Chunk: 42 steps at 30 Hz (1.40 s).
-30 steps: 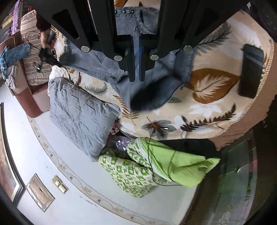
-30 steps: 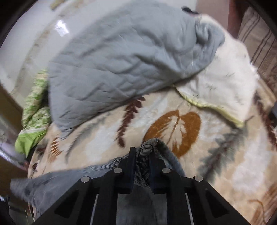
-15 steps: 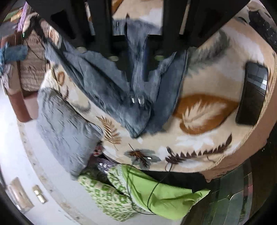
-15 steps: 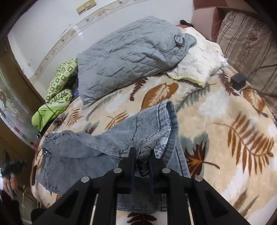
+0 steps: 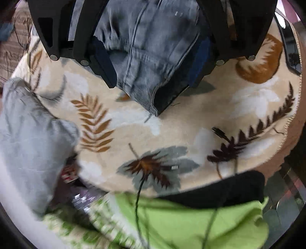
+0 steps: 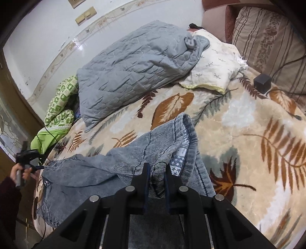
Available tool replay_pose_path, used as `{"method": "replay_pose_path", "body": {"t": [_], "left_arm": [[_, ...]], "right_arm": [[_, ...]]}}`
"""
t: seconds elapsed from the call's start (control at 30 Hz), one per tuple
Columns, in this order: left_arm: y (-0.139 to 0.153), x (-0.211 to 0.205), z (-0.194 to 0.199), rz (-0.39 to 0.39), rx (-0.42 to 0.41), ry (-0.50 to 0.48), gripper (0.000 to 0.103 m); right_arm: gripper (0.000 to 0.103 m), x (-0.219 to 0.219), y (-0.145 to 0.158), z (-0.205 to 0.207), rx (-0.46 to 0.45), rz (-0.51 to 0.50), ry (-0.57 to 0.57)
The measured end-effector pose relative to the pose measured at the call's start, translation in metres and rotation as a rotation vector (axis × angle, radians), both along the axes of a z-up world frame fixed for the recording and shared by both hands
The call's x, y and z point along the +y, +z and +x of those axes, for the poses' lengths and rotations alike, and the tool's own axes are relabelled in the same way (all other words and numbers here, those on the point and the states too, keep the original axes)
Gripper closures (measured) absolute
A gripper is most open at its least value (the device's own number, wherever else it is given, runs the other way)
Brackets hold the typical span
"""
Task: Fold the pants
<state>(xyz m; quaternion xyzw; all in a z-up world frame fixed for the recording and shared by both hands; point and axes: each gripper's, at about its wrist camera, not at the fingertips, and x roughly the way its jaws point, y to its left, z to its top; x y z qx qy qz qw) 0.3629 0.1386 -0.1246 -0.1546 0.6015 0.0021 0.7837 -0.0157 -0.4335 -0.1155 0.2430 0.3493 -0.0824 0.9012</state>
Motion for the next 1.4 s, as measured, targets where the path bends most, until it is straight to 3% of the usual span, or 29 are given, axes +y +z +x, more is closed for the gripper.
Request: {"method": "replay_pose_path", "body": {"t": [0.17,0.27,0.33,0.37,0.4,0.53,0.67,0.8,0.87,1.07,1.23,1.4], "left_arm": [[-0.024,-0.017,0.022,0.009,0.08,-0.03,0.037],[-0.048,-0.026,0.031,0.029,0.162,-0.039,0.069],[-0.049,-0.029,0.031,0.043,0.137,-0.04,0.076],[-0.049,-0.03,0.031,0.054,0.132,-0.047,0.091],[-0.048,-0.029,0.031,0.05,0.134,-0.044,0.095],[-0.033,-0.019,0.021,0.008,0.052,-0.02,0.1],[0.002,-0.019,-0.002,-0.032,-0.099,-0.058,0.1],[0.044,-0.008,-0.024,-0.111,-0.197,-0.062,0.1],[0.07,0.0,-0.043,-0.188,-0.262,-0.055,0.1],[0.121,0.017,-0.126,-0.275,-0.421,-0.141,0.101],[0.114,0.043,-0.209,-0.307,-0.463,-0.183,0.101],[0.048,0.085,-0.261,-0.303,-0.344,-0.121,0.101]], "right_arm": [[0.089,0.005,-0.013,0.013,0.044,0.008,0.053],[0.089,0.011,-0.017,0.018,0.053,0.004,0.075],[0.089,0.013,-0.016,0.018,0.045,-0.001,0.077],[0.089,0.013,-0.015,0.017,0.041,-0.003,0.075],[0.089,0.012,-0.015,0.016,0.037,-0.002,0.071],[0.089,0.006,-0.016,0.014,0.032,0.015,0.049],[0.089,0.008,-0.011,0.011,0.012,0.01,0.036],[0.089,0.008,-0.004,0.008,-0.019,0.011,0.02],[0.089,0.004,0.0,0.004,-0.046,0.028,0.002],[0.089,-0.006,0.016,-0.02,-0.109,0.07,-0.051],[0.089,-0.008,0.025,-0.058,-0.111,0.04,-0.054],[0.089,-0.016,0.006,-0.088,-0.016,0.038,-0.038]]}}
